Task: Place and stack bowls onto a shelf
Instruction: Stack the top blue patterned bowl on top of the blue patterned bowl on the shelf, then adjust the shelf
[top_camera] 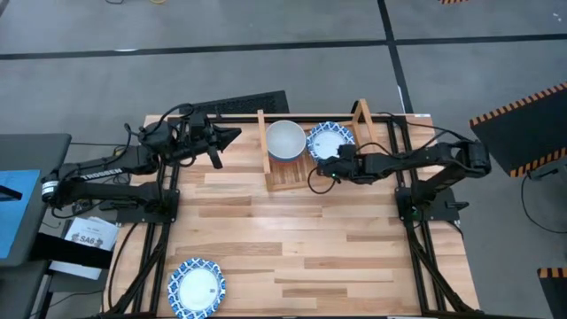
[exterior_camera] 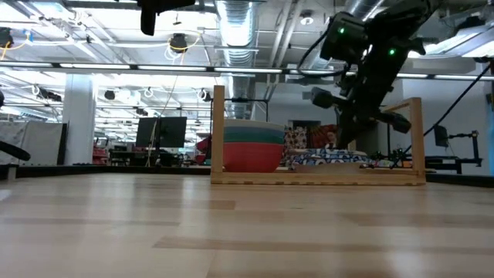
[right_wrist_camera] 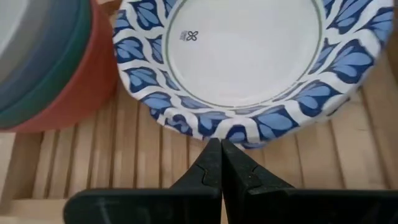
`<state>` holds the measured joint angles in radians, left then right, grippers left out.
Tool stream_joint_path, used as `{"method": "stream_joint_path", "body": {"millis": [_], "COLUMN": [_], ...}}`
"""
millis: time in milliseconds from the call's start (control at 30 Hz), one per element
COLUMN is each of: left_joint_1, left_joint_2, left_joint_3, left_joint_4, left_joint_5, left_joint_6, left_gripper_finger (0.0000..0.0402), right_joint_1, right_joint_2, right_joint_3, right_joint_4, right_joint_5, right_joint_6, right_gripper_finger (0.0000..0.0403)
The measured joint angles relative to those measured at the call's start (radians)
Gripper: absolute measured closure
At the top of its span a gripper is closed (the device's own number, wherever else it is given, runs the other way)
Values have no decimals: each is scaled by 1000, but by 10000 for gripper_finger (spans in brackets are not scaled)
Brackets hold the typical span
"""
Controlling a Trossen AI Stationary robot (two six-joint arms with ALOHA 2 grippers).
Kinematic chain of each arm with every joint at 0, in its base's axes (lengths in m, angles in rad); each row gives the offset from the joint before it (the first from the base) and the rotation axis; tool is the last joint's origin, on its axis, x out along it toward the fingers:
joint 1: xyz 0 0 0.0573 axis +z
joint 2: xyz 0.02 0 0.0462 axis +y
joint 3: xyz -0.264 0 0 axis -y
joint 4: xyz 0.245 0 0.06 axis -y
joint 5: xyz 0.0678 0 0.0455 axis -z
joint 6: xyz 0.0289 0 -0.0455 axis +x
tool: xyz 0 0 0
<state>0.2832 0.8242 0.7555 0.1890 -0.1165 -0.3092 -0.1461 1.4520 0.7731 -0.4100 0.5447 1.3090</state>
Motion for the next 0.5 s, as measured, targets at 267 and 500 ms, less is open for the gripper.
{"method": "stream_joint_path", "body": {"millis": [267, 500], "left_joint_1": [0, -16], "left_joint_2": [-14, -108], "left_joint_3": [0, 0], "left_joint_4": [-8, -167], "left_joint_5": [23, 71], "left_joint_6": [20, 35], "left_gripper_finger": [401, 401], "right_joint_1": [27, 106], "right_joint_2": [-95, -310], "right_joint_3": [0, 0], "right_joint_4": [30, 105], "right_joint_5": [-21, -75], "right_joint_6": [-79, -335], "right_gripper_finger": [385, 376]}}
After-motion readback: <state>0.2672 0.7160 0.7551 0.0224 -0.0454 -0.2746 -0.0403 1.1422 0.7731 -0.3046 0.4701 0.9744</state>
